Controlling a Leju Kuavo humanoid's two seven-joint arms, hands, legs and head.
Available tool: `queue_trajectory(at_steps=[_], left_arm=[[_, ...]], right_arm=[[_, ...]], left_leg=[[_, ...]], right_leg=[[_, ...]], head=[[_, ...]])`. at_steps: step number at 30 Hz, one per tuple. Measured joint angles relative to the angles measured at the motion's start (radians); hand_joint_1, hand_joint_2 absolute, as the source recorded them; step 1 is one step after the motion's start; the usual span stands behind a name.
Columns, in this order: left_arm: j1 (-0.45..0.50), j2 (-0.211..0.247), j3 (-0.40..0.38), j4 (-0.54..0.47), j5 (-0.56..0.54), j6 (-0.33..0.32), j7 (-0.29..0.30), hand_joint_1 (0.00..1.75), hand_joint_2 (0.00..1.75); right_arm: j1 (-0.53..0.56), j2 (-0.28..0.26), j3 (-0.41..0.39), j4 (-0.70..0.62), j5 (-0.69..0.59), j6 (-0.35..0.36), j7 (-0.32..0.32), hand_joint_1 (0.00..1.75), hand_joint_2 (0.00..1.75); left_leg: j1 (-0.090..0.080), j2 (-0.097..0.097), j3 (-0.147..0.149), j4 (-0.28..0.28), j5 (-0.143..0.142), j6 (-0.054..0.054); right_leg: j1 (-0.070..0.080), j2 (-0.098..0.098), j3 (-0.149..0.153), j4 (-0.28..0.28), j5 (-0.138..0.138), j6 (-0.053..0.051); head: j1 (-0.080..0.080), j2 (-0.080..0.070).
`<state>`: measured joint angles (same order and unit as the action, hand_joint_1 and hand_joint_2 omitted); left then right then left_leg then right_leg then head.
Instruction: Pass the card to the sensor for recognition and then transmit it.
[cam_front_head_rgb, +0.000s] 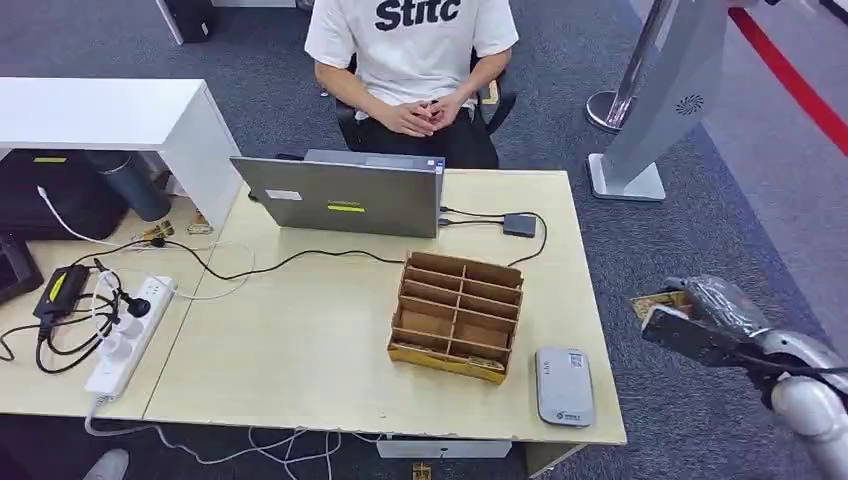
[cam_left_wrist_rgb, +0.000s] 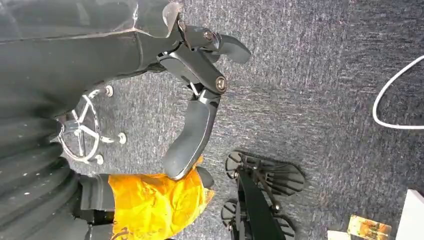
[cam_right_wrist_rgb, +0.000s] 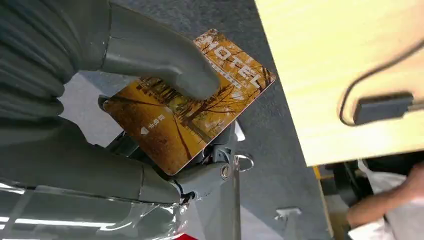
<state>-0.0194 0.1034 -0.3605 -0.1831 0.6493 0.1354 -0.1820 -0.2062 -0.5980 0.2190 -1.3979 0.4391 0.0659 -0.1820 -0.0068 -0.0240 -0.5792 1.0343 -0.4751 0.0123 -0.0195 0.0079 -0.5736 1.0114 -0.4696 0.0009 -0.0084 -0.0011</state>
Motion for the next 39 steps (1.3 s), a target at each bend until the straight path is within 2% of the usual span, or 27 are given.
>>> queue_trajectory(at_steps=[2, 3, 8, 17, 25, 30, 39], left_arm=[[0.0, 0.0, 0.0, 0.0, 0.002, 0.001, 0.001, 0.0, 1.75], [-0.002, 0.002, 0.0, 0.0, -0.003, 0.001, 0.013, 0.0, 1.75], [-0.004, 0.004, -0.001, 0.0, -0.016, -0.007, 0.024, 0.0, 1.75], [-0.009, 0.009, -0.009, 0.0, -0.029, -0.013, 0.045, 0.0, 1.75], [-0.011, 0.01, -0.018, 0.0, -0.033, -0.015, 0.056, 0.0, 1.75], [-0.012, 0.013, -0.029, 0.0, -0.036, -0.014, 0.065, 0.0, 1.75], [-0.014, 0.019, -0.04, 0.0, -0.041, -0.019, 0.067, 0.0, 1.75]], right_arm=[[0.035, -0.1, 0.013, -0.086, 0.0, 0.116, 0.002, 1.75, 1.75], [-0.022, -0.126, 0.07, -0.079, 0.018, 0.176, -0.013, 1.75, 1.75], [-0.115, -0.127, 0.183, -0.019, -0.023, 0.223, -0.089, 1.75, 1.75], [-0.255, -0.111, 0.367, 0.132, -0.064, 0.243, -0.142, 1.75, 1.75], [-0.35, -0.097, 0.481, 0.232, -0.095, 0.306, -0.135, 1.75, 1.75], [-0.4, -0.092, 0.547, 0.302, -0.129, 0.318, -0.138, 1.75, 1.75], [-0.433, -0.093, 0.61, 0.338, -0.187, 0.364, -0.181, 1.75, 1.75]], left_leg=[[0.0, 0.0, -0.001, 0.0, 0.0, 0.0], [0.0, 0.002, -0.001, 0.0, 0.0, 0.0], [0.0, 0.002, 0.0, 0.0, 0.001, 0.0], [0.0, 0.001, -0.001, 0.0, 0.001, 0.0], [0.0, 0.001, -0.001, 0.0, 0.001, 0.0], [0.0, 0.001, 0.0, 0.0, 0.001, 0.0], [0.0, 0.001, 0.0, 0.0, 0.001, 0.0]], right_leg=[[0.0, 0.0, 0.0, 0.0, 0.0, 0.0], [0.0, 0.002, 0.0, 0.0, 0.001, 0.001], [0.0, 0.001, 0.0, 0.0, 0.001, 0.001], [0.0, 0.001, 0.0, 0.0, 0.001, 0.001], [0.0, 0.001, 0.0, 0.0, 0.001, 0.001], [0.0, 0.001, 0.0, 0.0, 0.002, 0.001], [0.0, 0.001, 0.0, 0.0, 0.001, 0.001]], head=[[0.0, 0.0], [0.0, 0.0], [0.0, 0.0], [0.0, 0.0], [0.001, 0.0], [0.001, 0.0], [0.0, 0.0]])
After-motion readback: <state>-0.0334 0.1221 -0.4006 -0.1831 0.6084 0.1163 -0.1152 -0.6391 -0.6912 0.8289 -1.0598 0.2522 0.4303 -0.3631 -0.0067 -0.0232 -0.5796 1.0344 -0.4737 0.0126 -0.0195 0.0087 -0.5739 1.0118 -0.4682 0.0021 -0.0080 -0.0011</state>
